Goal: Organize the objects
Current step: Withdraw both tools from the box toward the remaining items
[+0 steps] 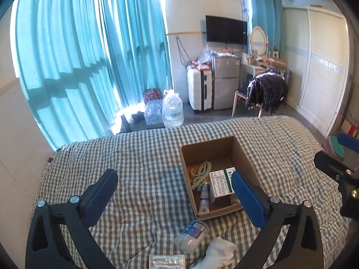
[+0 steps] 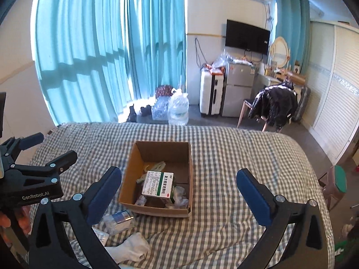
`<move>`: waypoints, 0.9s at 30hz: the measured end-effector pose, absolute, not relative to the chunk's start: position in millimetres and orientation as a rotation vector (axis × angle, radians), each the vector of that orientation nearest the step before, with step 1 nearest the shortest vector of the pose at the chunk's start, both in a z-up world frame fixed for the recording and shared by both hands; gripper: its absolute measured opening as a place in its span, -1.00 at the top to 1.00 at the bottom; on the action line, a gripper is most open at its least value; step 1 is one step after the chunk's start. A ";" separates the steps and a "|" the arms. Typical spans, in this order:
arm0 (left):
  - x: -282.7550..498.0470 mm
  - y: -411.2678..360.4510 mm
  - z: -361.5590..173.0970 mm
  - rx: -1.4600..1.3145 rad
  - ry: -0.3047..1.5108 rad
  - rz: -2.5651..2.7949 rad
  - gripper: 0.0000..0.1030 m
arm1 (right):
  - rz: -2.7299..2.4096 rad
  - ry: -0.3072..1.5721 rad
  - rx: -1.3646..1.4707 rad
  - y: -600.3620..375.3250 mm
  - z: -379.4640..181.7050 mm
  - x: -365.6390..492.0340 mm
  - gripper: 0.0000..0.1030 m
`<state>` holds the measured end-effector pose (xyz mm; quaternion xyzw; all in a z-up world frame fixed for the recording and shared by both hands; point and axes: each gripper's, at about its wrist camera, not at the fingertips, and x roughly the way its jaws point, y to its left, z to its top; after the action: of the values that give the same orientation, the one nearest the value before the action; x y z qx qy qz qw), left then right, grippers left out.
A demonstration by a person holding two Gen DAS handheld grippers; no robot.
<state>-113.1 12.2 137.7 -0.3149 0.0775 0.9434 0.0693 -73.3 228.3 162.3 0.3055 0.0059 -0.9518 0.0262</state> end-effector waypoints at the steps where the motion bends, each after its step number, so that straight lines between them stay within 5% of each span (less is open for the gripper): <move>1: -104.9 8.7 141.4 -0.937 0.223 2.846 -1.00 | -2.943 0.020 0.937 227.5 165.3 -67.5 -1.00; 17: -27.8 -30.6 128.0 -0.931 0.116 2.920 -1.00 | -2.919 0.066 0.857 196.0 158.5 -3.9 -1.00; 27: -16.4 -58.0 50.7 -1.073 0.040 2.955 -1.00 | -2.857 0.133 0.967 181.5 75.3 3.9 -1.00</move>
<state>-16.4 -58.0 50.7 -0.3413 0.0127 0.9399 -0.0014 3.9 181.5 75.3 0.3198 0.0440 -0.9445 0.0613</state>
